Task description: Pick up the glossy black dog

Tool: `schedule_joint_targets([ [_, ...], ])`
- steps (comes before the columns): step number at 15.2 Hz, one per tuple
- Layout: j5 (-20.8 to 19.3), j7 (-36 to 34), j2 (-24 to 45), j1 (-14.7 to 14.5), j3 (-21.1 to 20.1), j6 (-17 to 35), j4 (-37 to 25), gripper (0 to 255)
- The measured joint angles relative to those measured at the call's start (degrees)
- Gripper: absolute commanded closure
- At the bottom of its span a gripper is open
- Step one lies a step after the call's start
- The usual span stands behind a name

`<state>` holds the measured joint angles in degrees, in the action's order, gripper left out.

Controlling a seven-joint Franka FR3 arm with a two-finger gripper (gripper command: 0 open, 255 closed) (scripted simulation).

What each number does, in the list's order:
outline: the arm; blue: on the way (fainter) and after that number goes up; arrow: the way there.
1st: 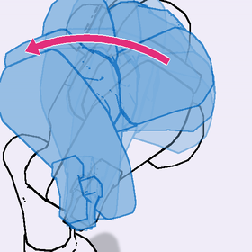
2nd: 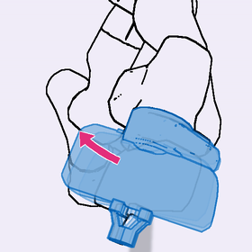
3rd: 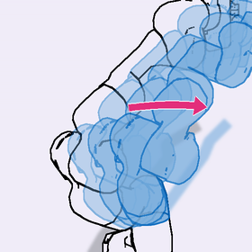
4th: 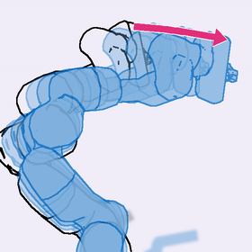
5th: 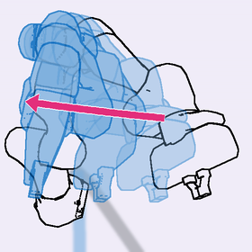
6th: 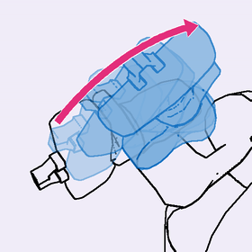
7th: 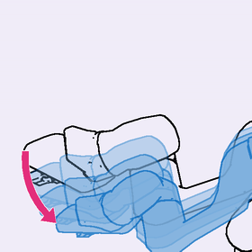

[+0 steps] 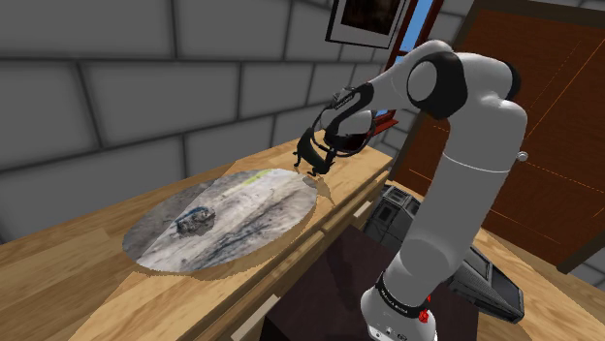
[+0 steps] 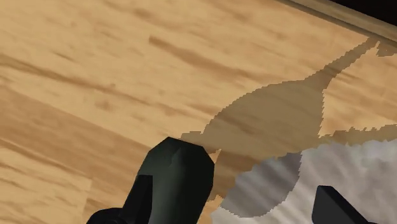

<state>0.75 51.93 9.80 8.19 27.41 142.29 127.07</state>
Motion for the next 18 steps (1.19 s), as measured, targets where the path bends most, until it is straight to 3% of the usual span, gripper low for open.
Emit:
schedule_joint_targets([
  [4,5.62,6.89,7.61,3.40,-1.66,2.43,-6.03,0],
  [11,8.82,9.12,12.46,5.06,-3.63,6.68,-6.50,0],
  [12,8.99,9.22,12.76,5.16,-3.75,6.87,-6.60,255],
  [18,9.16,9.33,12.91,5.27,-3.83,7.02,-6.62,255],
])
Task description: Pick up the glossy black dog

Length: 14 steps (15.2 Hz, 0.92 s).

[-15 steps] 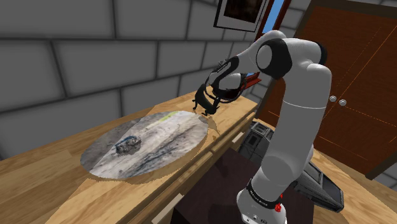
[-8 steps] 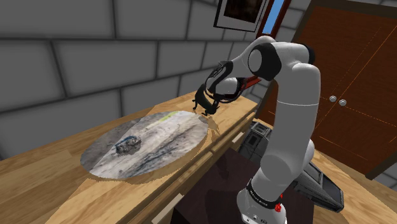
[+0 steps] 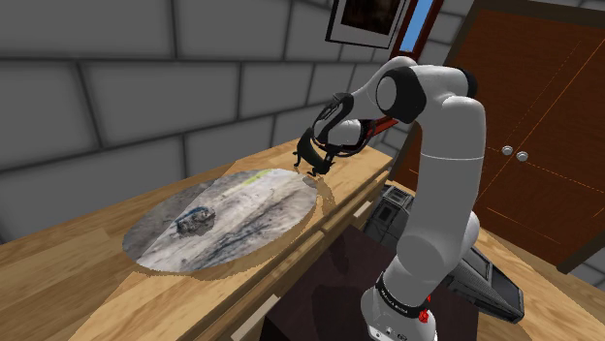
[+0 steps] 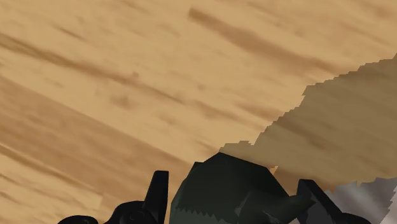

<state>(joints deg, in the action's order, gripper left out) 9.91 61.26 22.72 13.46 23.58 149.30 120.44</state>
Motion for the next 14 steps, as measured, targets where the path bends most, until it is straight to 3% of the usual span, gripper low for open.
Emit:
schedule_joint_targets([
  [5,-0.20,-0.09,-0.29,-0.12,0.12,-0.24,0.04,255],
  [14,-3.54,-2.25,-5.21,-1.85,2.13,-5.62,-0.73,255],
])
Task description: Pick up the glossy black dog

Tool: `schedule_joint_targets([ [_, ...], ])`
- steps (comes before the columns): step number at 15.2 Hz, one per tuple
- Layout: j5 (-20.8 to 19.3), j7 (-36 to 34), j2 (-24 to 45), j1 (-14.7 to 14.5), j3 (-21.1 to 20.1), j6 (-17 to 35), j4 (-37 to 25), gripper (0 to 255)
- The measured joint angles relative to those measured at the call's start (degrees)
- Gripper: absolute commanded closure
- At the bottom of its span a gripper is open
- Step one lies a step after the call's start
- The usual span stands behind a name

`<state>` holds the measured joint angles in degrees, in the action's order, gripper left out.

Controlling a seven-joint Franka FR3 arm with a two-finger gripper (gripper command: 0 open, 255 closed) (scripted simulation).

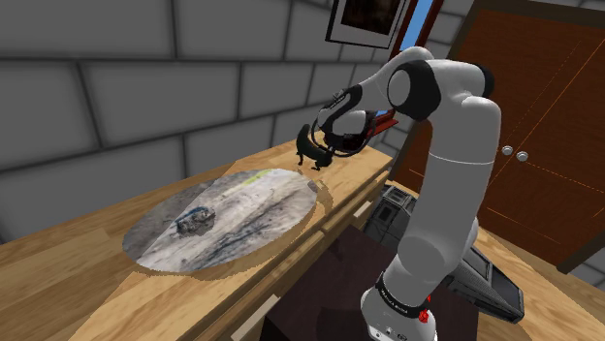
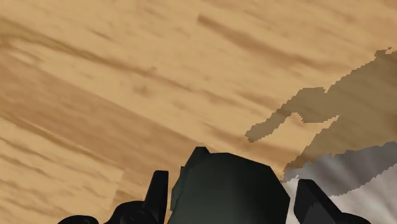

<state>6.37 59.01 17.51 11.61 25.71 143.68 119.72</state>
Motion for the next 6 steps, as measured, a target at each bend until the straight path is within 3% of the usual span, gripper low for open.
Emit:
schedule_joint_targets([
  [6,-1.86,-0.99,-2.79,-0.63,0.92,-3.65,-1.11,255],
])
